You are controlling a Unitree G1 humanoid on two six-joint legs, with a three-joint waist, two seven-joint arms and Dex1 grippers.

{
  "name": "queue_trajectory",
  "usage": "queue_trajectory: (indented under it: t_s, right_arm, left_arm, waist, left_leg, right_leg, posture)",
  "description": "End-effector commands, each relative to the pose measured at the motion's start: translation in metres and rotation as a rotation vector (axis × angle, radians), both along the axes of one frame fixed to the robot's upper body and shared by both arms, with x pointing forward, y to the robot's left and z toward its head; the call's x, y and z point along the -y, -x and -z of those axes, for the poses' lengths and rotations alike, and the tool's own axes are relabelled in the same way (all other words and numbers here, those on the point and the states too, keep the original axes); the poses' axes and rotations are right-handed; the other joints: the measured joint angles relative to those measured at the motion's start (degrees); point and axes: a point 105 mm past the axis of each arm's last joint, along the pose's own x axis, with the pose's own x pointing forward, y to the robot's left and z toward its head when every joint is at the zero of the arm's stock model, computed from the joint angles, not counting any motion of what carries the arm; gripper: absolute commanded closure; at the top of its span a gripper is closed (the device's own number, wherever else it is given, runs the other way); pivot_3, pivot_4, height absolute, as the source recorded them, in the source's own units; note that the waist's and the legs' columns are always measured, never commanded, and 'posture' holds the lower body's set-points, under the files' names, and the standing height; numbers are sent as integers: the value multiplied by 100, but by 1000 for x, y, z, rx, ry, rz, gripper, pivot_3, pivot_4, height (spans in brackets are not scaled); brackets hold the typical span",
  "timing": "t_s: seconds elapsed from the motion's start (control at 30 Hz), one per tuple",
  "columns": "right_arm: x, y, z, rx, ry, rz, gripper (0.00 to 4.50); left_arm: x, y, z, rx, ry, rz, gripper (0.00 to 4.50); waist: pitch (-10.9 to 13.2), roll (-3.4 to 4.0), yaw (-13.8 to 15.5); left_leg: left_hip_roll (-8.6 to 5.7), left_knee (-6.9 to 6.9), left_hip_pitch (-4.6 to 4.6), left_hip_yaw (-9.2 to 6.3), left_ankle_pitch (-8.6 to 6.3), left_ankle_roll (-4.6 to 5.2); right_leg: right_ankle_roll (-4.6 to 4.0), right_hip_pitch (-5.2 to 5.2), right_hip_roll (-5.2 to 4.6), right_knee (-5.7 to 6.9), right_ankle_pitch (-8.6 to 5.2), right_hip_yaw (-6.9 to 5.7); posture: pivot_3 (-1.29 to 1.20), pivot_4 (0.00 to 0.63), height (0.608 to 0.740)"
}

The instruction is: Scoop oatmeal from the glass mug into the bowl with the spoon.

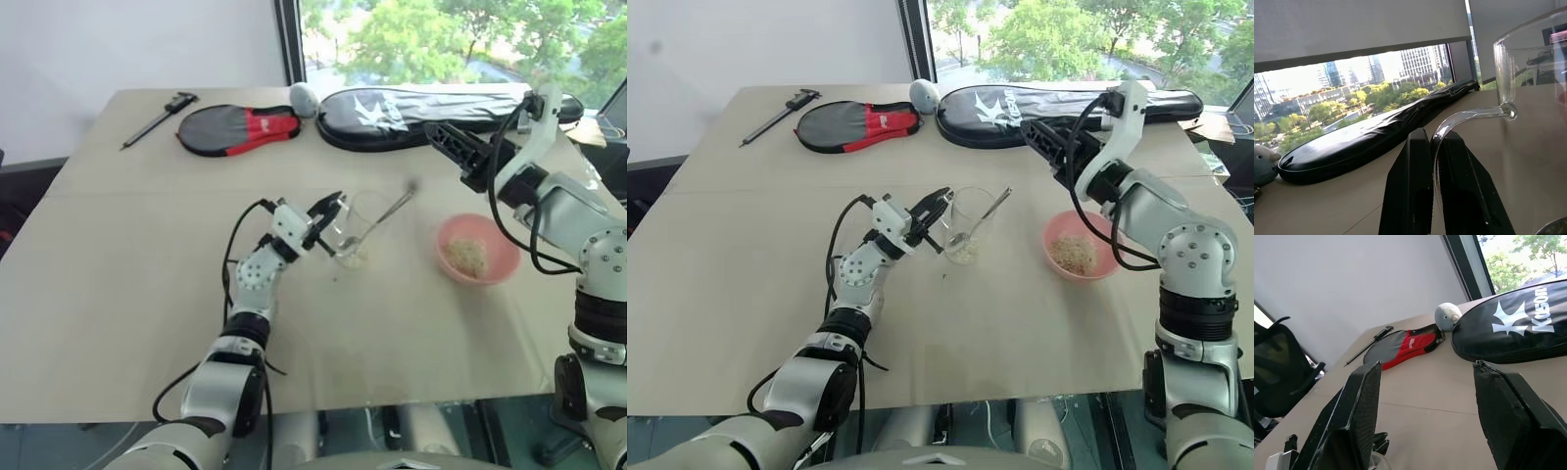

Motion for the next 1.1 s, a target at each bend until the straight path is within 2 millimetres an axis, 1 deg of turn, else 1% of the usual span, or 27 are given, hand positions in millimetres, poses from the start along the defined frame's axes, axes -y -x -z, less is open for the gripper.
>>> queue_trajectory:
  t_s: [0.03, 1.03, 1.1]
  right_arm:
    - [2, 7, -17, 73, -10, -6, 1516]
    - [4, 4, -18, 101, -8, 7, 1516]
    - [5, 5, -18, 101, -4, 9, 1445]
  left_arm:
    - [0, 4, 8, -14, 12, -4, 4500]
    - [-2, 2, 9, -30, -6, 7, 4500]
    - [-1, 2, 9, -32, -8, 9, 3710]
  waist:
    - [-3, 5, -9]
    - [-8, 14, -16]
    - [-8, 14, -16]
  left_leg:
    - [0, 0, 0, 0, 0, 0]
    - [0, 0, 1, -1, 0, 0]
    - [0, 0, 1, -1, 0, 0]
  right_leg:
    - [0, 0, 0, 0, 0, 0]
    - [0, 0, 1, 0, 0, 0]
    - [0, 0, 1, 0, 0, 0]
  posture:
    - [0, 150, 740]
    - [0, 150, 740]
    - [0, 150, 740]
